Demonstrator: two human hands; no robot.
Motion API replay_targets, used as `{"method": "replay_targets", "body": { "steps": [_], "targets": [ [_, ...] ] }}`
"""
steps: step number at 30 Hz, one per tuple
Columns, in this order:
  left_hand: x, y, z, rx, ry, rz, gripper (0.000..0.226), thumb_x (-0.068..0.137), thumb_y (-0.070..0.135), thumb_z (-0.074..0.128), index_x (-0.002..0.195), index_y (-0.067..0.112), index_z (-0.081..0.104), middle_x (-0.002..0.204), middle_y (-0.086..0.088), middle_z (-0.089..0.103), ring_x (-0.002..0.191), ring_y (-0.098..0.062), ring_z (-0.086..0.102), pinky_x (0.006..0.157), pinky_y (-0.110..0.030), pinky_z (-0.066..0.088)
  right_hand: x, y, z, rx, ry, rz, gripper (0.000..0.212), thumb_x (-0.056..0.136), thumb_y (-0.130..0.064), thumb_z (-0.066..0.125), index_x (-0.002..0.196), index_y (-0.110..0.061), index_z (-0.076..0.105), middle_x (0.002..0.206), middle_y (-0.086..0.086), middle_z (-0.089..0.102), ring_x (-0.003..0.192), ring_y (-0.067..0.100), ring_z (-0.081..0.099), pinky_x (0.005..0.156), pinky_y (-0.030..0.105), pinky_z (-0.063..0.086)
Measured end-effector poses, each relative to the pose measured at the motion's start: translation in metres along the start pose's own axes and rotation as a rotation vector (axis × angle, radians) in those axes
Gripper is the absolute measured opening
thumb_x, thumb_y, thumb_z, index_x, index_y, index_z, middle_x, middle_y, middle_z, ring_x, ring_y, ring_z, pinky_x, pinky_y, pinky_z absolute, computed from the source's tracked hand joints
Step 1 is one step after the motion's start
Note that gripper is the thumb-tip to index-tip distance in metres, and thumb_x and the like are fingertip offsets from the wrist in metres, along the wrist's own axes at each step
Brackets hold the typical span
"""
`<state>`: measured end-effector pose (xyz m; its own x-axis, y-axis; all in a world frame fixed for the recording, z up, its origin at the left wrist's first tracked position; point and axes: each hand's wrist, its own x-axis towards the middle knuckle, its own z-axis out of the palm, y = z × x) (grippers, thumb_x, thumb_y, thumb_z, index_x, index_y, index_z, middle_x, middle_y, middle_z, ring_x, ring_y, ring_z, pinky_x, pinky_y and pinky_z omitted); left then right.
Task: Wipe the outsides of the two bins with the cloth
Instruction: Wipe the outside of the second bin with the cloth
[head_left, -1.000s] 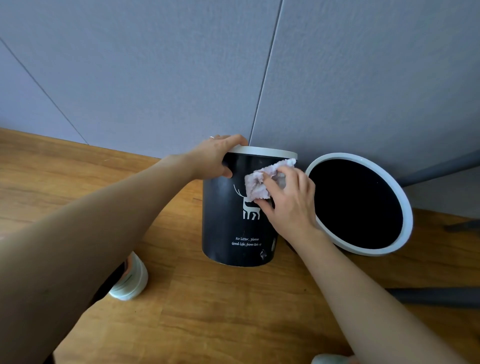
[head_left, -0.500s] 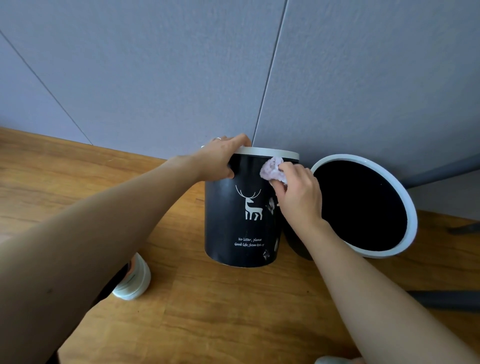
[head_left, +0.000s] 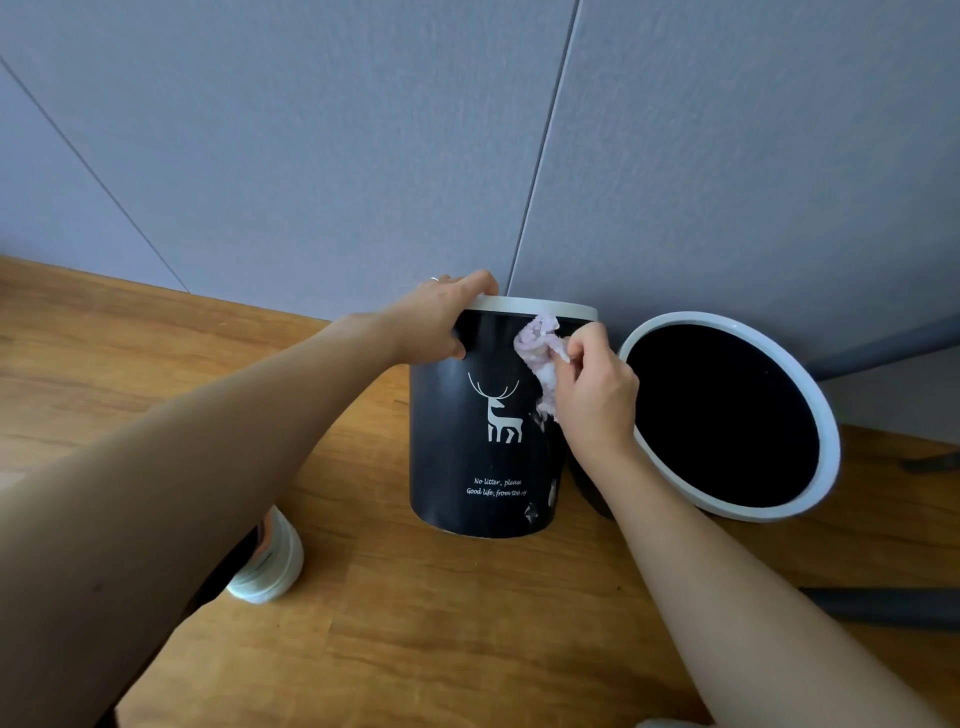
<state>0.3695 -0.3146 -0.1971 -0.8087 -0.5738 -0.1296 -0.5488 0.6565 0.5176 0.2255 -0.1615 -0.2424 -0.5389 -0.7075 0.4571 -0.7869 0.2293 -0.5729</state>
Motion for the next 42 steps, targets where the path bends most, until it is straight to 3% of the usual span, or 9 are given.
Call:
{"method": "replay_targets", "body": {
  "steps": [5, 8, 12, 16, 21, 25, 30, 33, 42],
  "targets": [
    [0.002, 0.002, 0.001, 0.015, -0.004, 0.006, 0.066, 0.074, 0.003, 0.074, 0.129, 0.018, 0.041, 0.104, -0.007, 0.05, 0.096, -0.023, 0.044, 0.085, -0.04, 0.042, -0.011, 0.004, 0.006, 0.051, 0.025, -0.017, 0.02, 0.092, -0.006, 0.053, 0.103, -0.001, 0.07, 0.094, 0.012, 0.071, 0.086, 0.031, 0.063, 0.074, 0.019, 0.037],
    [0.002, 0.001, 0.001, 0.004, -0.01, 0.001, 0.066, 0.074, 0.002, 0.074, 0.129, 0.018, 0.041, 0.109, -0.012, 0.052, 0.102, -0.028, 0.047, 0.086, -0.04, 0.042, -0.016, 0.007, 0.005, 0.091, -0.087, -0.022, 0.034, 0.092, -0.026, 0.054, 0.12, -0.009, 0.065, 0.117, 0.005, 0.066, 0.106, 0.024, 0.057, 0.091, 0.025, 0.041],
    [0.002, -0.002, 0.002, 0.018, -0.011, 0.033, 0.069, 0.073, 0.002, 0.074, 0.131, 0.019, 0.041, 0.109, -0.01, 0.052, 0.106, -0.03, 0.047, 0.081, -0.033, 0.037, -0.018, 0.012, 0.002, 0.054, -0.179, -0.038, 0.043, 0.089, -0.021, 0.064, 0.131, -0.016, 0.055, 0.106, 0.009, 0.059, 0.098, 0.027, 0.054, 0.083, 0.04, 0.047],
    [0.002, -0.001, 0.001, 0.156, 0.004, 0.118, 0.085, 0.073, 0.0, 0.071, 0.143, 0.031, 0.034, 0.126, -0.002, 0.053, 0.109, -0.029, 0.046, 0.096, -0.038, 0.037, -0.008, 0.015, -0.002, 0.077, -0.117, -0.096, 0.037, 0.092, -0.006, 0.059, 0.128, -0.012, 0.06, 0.098, 0.012, 0.058, 0.09, 0.029, 0.057, 0.076, 0.039, 0.049],
    [0.008, 0.003, 0.006, 0.076, 0.051, 0.06, 0.07, 0.07, -0.005, 0.055, 0.129, 0.029, 0.04, 0.103, 0.005, 0.053, 0.103, -0.027, 0.047, 0.082, -0.036, 0.035, 0.001, 0.021, -0.003, -0.067, -0.176, -0.207, 0.038, 0.093, -0.005, 0.056, 0.129, -0.013, 0.06, 0.099, 0.012, 0.055, 0.088, 0.032, 0.054, 0.075, 0.039, 0.048],
    [0.01, 0.007, 0.009, 0.132, -0.002, 0.077, 0.084, 0.068, 0.013, 0.076, 0.136, 0.04, 0.034, 0.13, 0.011, 0.05, 0.112, -0.022, 0.043, 0.094, -0.039, 0.027, -0.003, 0.02, -0.002, -0.046, -0.266, -0.254, 0.036, 0.094, -0.01, 0.058, 0.131, -0.013, 0.057, 0.099, 0.011, 0.052, 0.084, 0.028, 0.056, 0.068, 0.036, 0.047],
    [0.008, 0.005, 0.005, 0.01, 0.016, 0.097, 0.08, 0.066, 0.004, 0.076, 0.129, 0.04, 0.043, 0.092, 0.034, 0.044, 0.1, -0.017, 0.038, 0.083, -0.03, 0.019, 0.004, 0.019, -0.007, -0.093, -0.228, -0.313, 0.032, 0.091, -0.005, 0.057, 0.122, -0.01, 0.063, 0.096, 0.011, 0.052, 0.081, 0.028, 0.055, 0.06, 0.035, 0.046],
    [0.01, 0.005, 0.007, -0.009, 0.055, 0.108, 0.077, 0.066, 0.003, 0.076, 0.129, 0.036, 0.046, 0.09, 0.028, 0.044, 0.098, -0.017, 0.036, 0.075, -0.026, 0.016, 0.006, 0.019, -0.01, -0.093, -0.245, -0.308, 0.03, 0.092, -0.011, 0.06, 0.122, -0.011, 0.064, 0.097, 0.011, 0.053, 0.083, 0.029, 0.055, 0.062, 0.035, 0.047],
    [0.022, 0.004, 0.006, 0.149, 0.011, 0.141, 0.073, 0.069, 0.007, 0.078, 0.131, 0.024, 0.043, 0.122, 0.002, 0.056, 0.11, -0.025, 0.046, 0.096, -0.038, 0.035, -0.003, 0.019, -0.008, -0.072, -0.363, -0.319, 0.021, 0.095, -0.021, 0.058, 0.112, -0.011, 0.065, 0.093, 0.008, 0.05, 0.083, 0.025, 0.053, 0.063, 0.043, 0.051]
  ]
}}
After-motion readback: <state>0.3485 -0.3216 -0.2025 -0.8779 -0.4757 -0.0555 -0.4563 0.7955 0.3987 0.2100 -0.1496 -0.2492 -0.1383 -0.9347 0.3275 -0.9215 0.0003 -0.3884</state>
